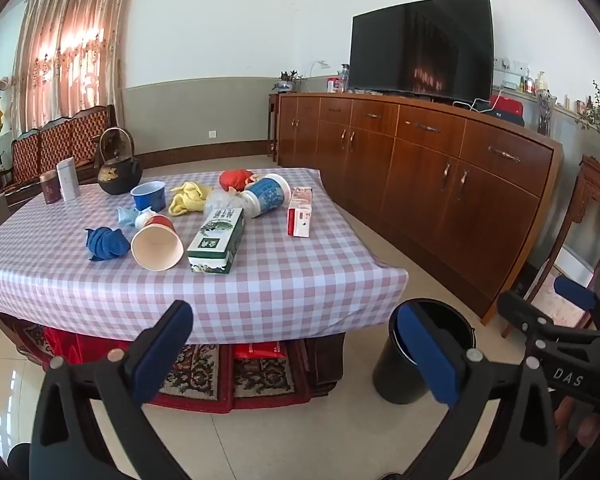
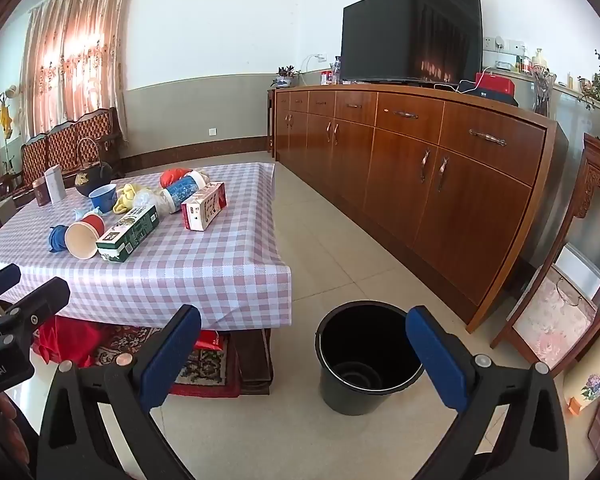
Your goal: Collect trash
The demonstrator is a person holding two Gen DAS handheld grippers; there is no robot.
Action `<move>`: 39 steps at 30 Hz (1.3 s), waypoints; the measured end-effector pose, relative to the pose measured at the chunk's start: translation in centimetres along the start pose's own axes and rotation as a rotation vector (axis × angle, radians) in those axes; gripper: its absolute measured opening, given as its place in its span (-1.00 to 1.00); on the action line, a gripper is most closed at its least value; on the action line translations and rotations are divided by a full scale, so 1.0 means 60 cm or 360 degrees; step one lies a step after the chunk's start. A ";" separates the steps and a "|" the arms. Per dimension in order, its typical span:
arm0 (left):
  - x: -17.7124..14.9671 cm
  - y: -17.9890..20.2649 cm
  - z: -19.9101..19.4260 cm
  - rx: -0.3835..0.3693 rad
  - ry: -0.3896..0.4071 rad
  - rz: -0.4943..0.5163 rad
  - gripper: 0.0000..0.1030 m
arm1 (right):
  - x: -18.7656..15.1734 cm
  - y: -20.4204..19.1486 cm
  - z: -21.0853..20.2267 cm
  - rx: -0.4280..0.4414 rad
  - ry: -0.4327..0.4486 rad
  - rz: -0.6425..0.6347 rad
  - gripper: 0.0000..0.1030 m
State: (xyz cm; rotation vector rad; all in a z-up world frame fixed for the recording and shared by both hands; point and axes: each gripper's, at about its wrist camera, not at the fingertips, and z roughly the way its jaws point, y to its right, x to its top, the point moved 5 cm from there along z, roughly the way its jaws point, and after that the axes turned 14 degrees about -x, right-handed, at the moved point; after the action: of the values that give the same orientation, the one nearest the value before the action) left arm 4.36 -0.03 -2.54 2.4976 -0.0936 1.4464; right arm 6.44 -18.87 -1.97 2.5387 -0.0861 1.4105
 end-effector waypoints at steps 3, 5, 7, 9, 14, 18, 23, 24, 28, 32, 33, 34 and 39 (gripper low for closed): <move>0.000 0.000 0.002 -0.0004 -0.0001 -0.0013 0.99 | 0.001 0.001 0.001 0.0003 0.0002 0.0007 1.00; 0.001 0.000 0.002 -0.0003 0.0004 -0.0014 0.99 | 0.002 0.001 0.000 -0.0001 0.0008 0.0003 1.00; 0.000 -0.005 0.005 0.0001 0.0008 -0.0015 0.99 | 0.003 -0.001 -0.001 -0.0002 0.0011 -0.0001 1.00; 0.002 -0.006 0.003 0.0003 0.0007 -0.0014 0.99 | 0.004 -0.003 -0.003 -0.0004 0.0019 -0.0007 1.00; -0.001 -0.013 0.004 0.0003 0.0008 -0.0013 0.99 | 0.010 -0.004 -0.003 0.0022 0.0012 0.0006 1.00; -0.001 -0.017 0.007 0.0002 0.0015 -0.0008 0.99 | 0.010 -0.008 -0.004 0.0024 0.0013 0.0006 1.00; 0.002 -0.013 -0.001 0.0010 0.0015 -0.0009 0.99 | 0.012 -0.011 -0.005 0.0026 0.0023 0.0005 1.00; 0.003 -0.011 -0.002 0.0013 0.0013 -0.0008 0.99 | 0.012 -0.011 -0.004 0.0027 0.0025 0.0004 1.00; 0.006 -0.013 -0.003 0.0014 0.0015 -0.0010 0.99 | 0.013 -0.009 -0.005 0.0028 0.0025 0.0006 1.00; 0.006 -0.013 -0.005 0.0015 0.0016 -0.0008 0.99 | 0.013 -0.008 -0.005 0.0027 0.0028 0.0008 1.00; 0.006 -0.013 -0.006 0.0015 0.0016 -0.0007 0.99 | 0.013 -0.008 -0.005 0.0028 0.0028 0.0008 1.00; 0.006 -0.013 -0.006 0.0013 0.0016 -0.0007 0.99 | 0.013 -0.008 -0.006 0.0027 0.0028 0.0008 1.00; 0.004 -0.012 -0.003 0.0012 0.0019 -0.0009 0.99 | 0.013 -0.008 -0.007 0.0028 0.0032 0.0007 1.00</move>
State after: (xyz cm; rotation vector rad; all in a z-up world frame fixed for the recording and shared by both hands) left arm 4.43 0.75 -2.38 2.4928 -0.0794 1.4621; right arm 6.59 -18.26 -1.19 2.5397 -0.0763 1.4442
